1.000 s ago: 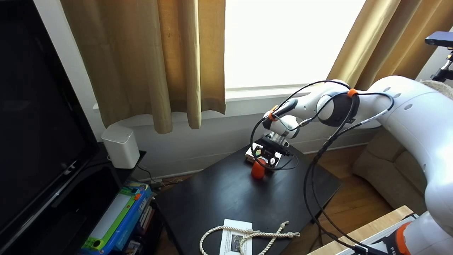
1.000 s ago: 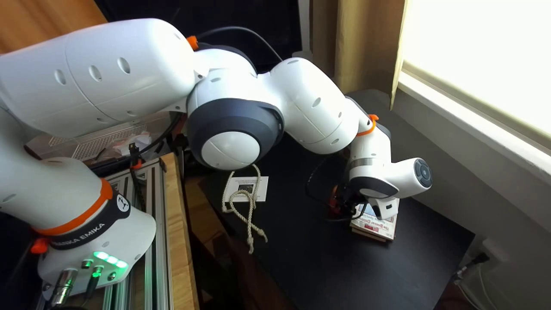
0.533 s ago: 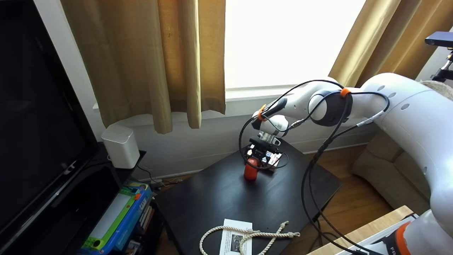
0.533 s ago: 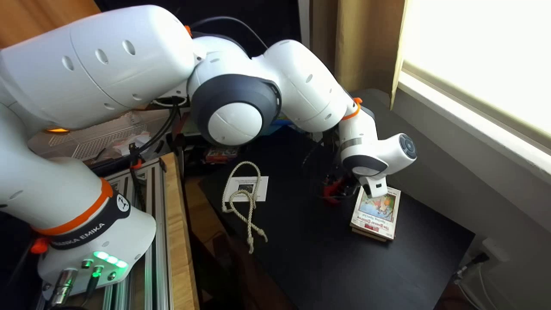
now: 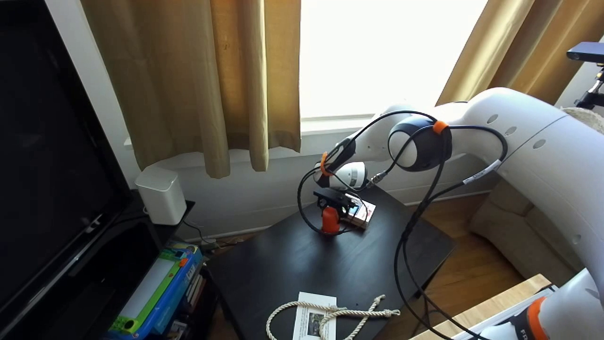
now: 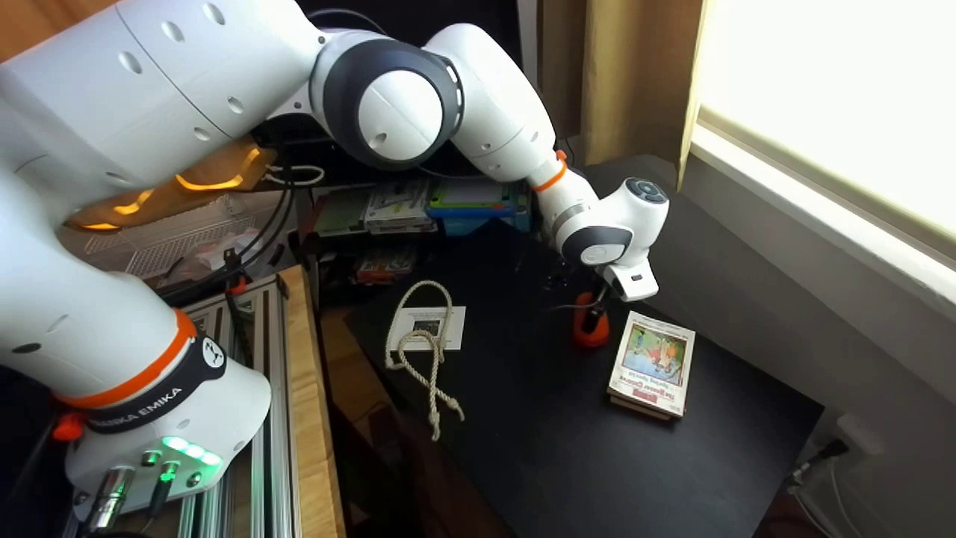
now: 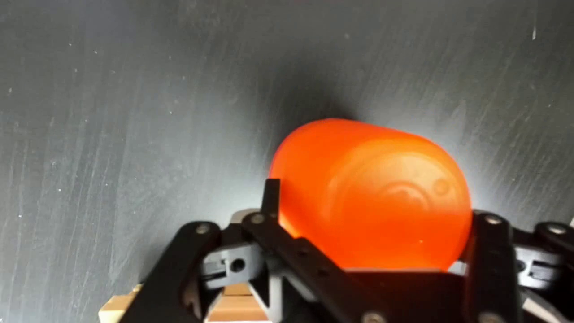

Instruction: Turn over the orange cup

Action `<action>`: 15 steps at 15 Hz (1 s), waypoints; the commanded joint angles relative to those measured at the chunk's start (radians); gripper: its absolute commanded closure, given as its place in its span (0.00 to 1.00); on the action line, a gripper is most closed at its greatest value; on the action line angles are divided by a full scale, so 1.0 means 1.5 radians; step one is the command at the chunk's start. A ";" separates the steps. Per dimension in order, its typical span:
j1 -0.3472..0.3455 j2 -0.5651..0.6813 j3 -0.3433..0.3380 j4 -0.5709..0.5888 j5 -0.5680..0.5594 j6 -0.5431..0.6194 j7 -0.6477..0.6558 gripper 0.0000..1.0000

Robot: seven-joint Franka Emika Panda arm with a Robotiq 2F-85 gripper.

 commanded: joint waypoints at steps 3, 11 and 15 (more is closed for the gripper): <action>0.106 -0.045 -0.073 -0.119 -0.047 0.129 0.110 0.47; 0.245 -0.050 -0.175 -0.196 -0.139 0.195 0.285 0.47; 0.320 -0.041 -0.239 -0.225 -0.186 0.218 0.378 0.47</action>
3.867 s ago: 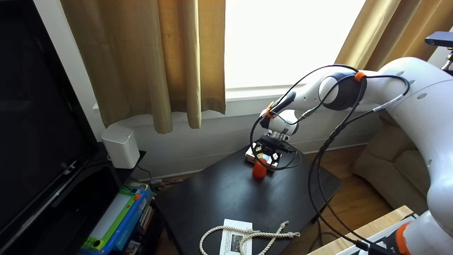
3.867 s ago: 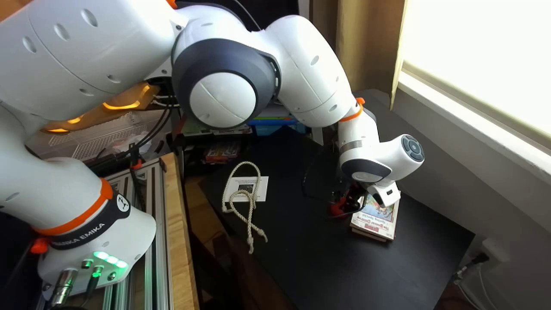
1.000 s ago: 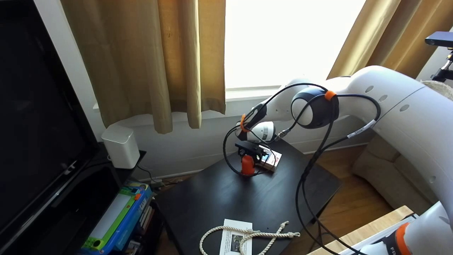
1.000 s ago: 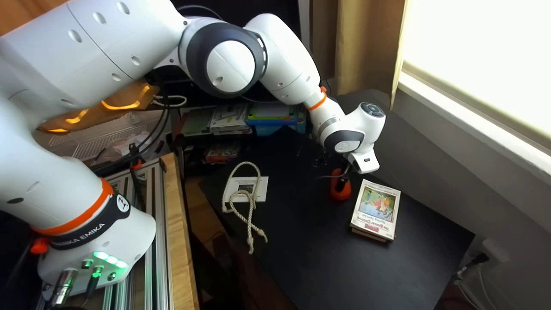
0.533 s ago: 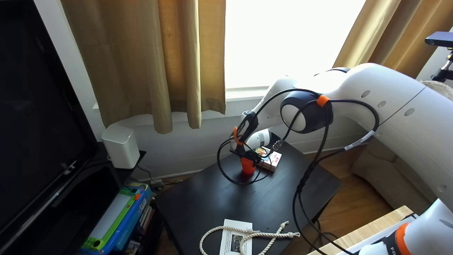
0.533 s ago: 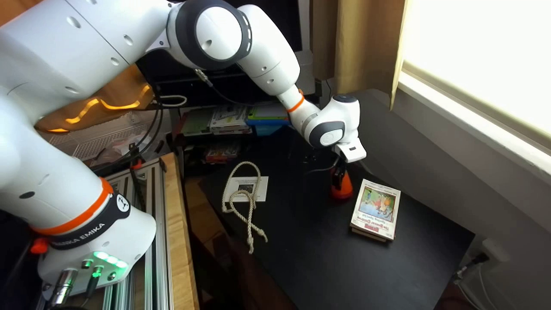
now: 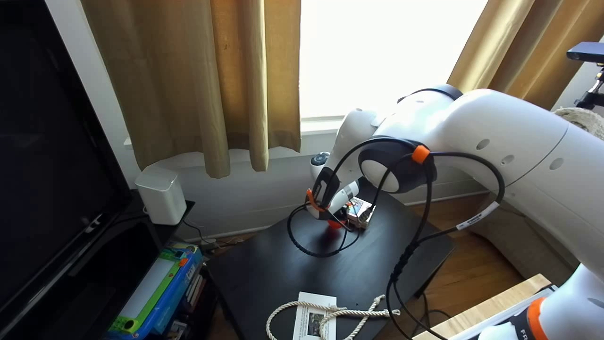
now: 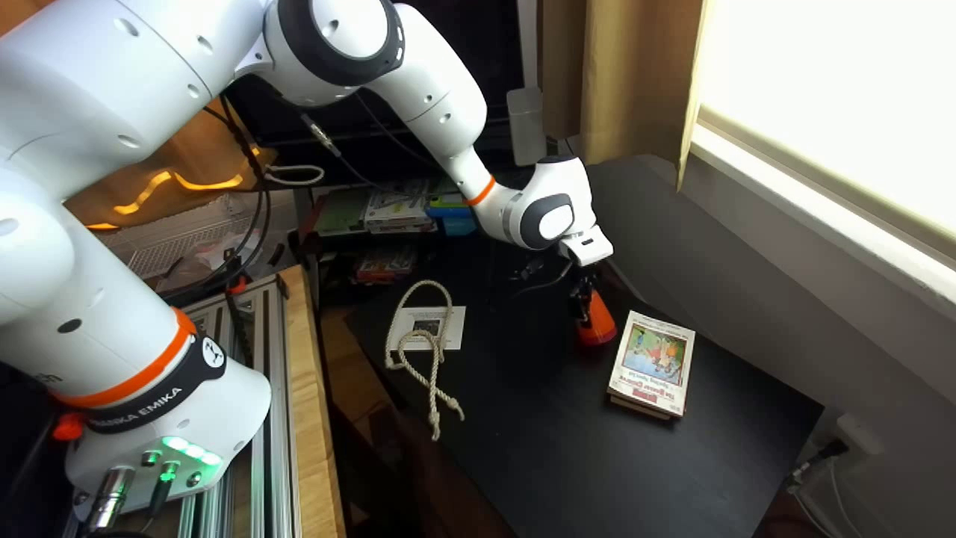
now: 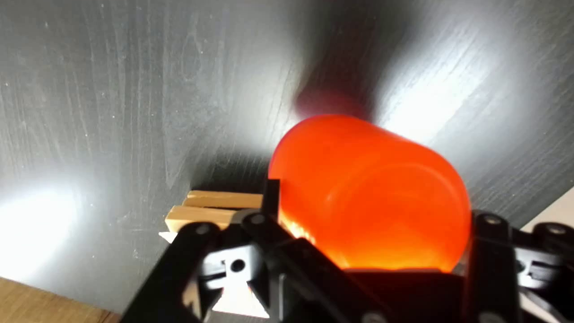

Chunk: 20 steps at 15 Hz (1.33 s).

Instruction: Turn over the orange cup

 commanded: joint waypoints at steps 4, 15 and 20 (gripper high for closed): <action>0.102 0.017 -0.087 -0.051 -0.065 0.028 0.139 0.47; 0.121 0.111 -0.121 -0.029 -0.063 0.121 0.164 0.47; 0.130 0.120 -0.124 -0.027 -0.061 0.120 0.159 0.00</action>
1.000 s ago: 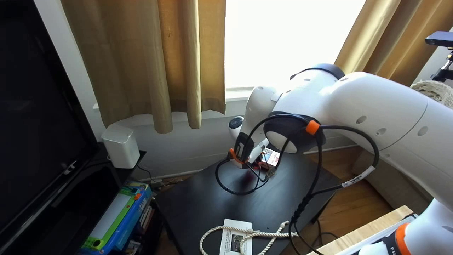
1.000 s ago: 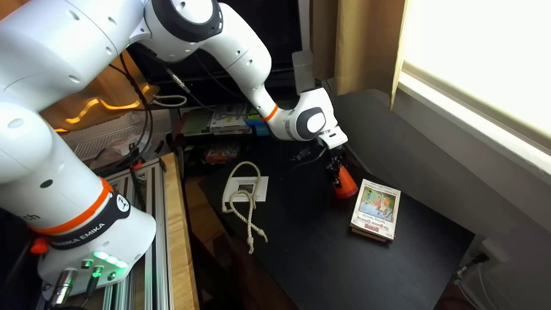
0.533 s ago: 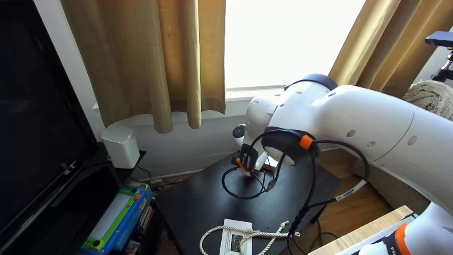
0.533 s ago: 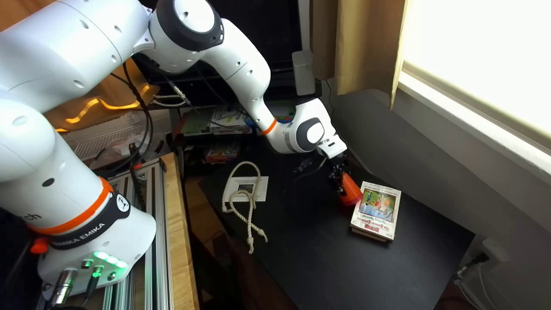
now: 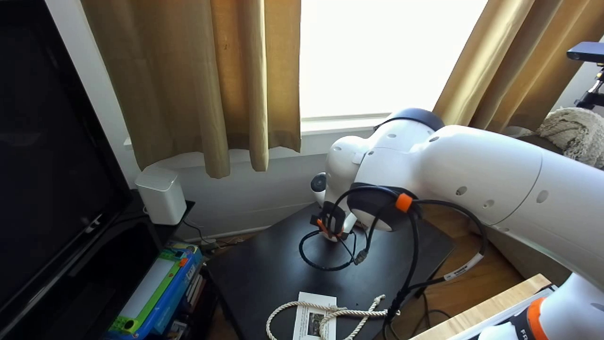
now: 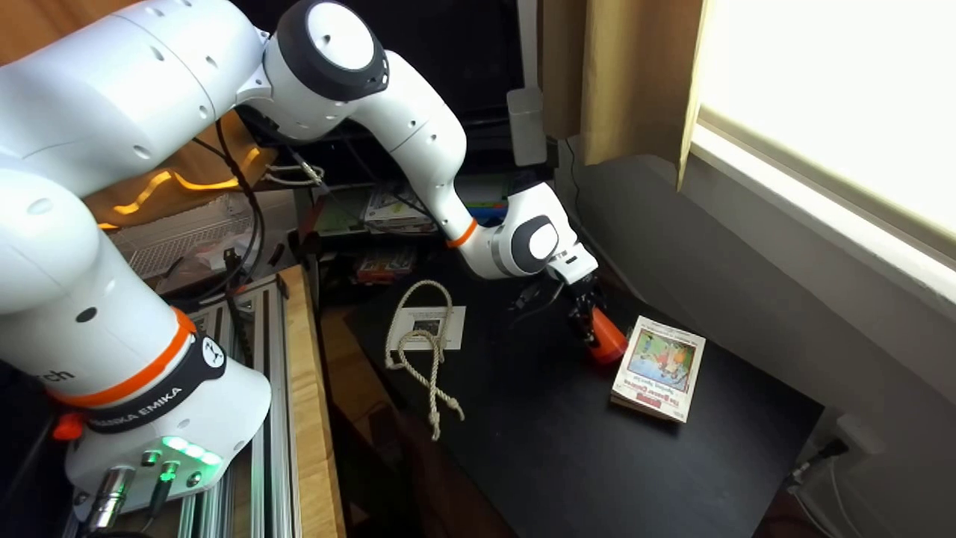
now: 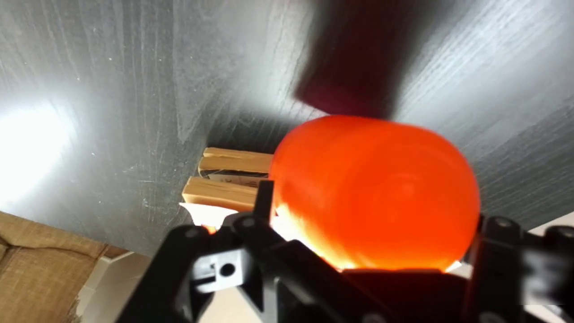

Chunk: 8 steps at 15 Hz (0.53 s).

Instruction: Turn over the orange cup

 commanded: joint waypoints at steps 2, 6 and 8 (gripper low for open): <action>0.018 0.025 -0.012 0.006 0.004 0.013 0.016 0.00; 0.003 0.016 0.004 0.008 0.001 0.010 -0.003 0.00; -0.017 -0.005 0.019 -0.002 -0.005 0.016 -0.030 0.00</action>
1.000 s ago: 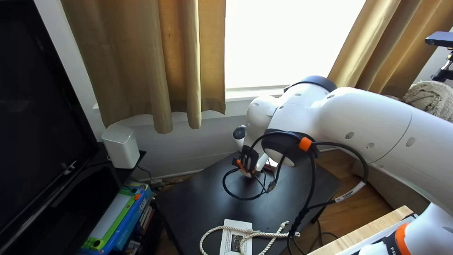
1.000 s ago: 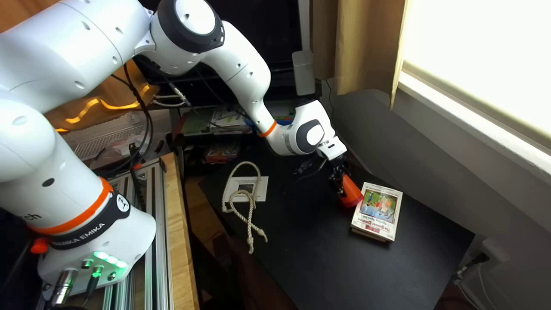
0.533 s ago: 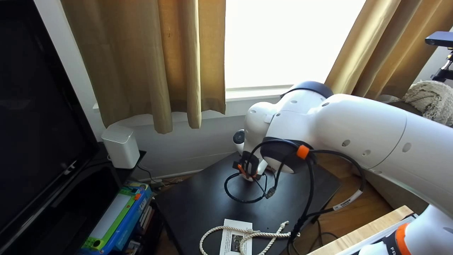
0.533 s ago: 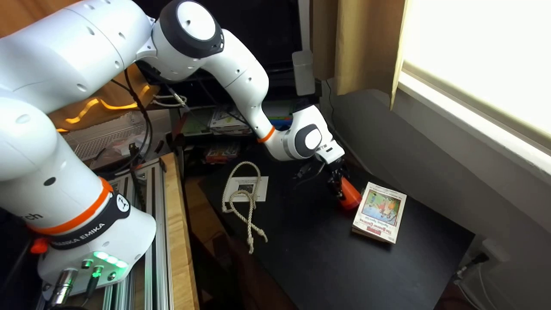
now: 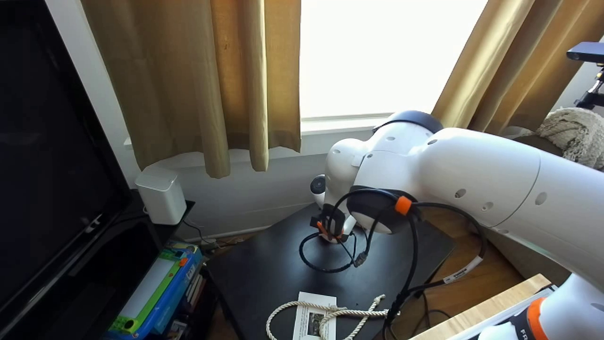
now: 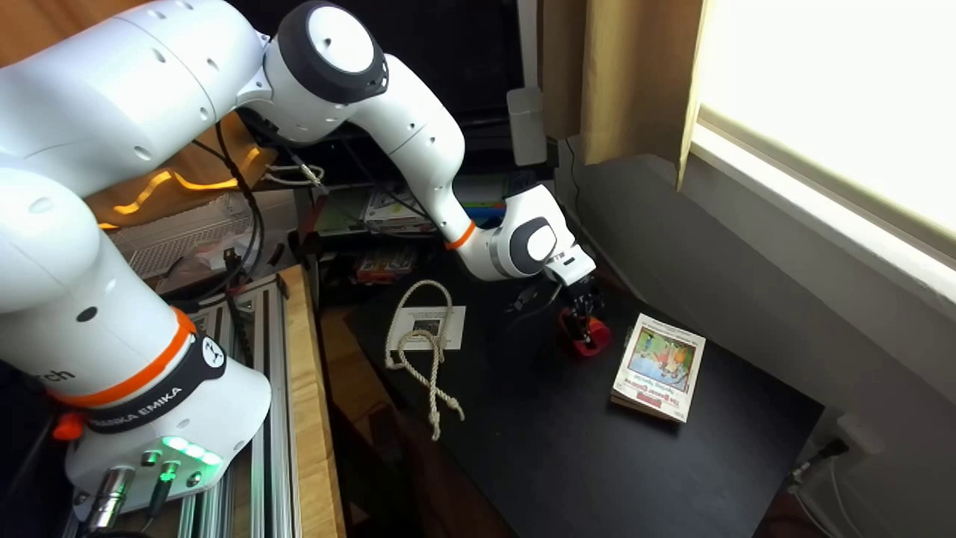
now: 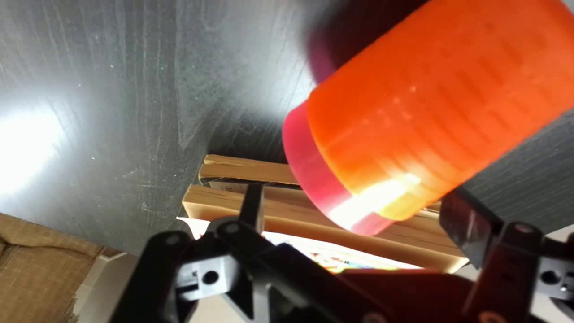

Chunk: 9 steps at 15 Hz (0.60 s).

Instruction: Turn over the orange cup

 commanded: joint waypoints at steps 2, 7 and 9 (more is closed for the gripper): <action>-0.036 -0.021 0.023 -0.009 -0.006 0.022 -0.050 0.00; -0.081 -0.057 0.045 -0.027 -0.002 0.038 -0.101 0.00; -0.125 -0.081 0.080 -0.036 -0.004 0.065 -0.153 0.00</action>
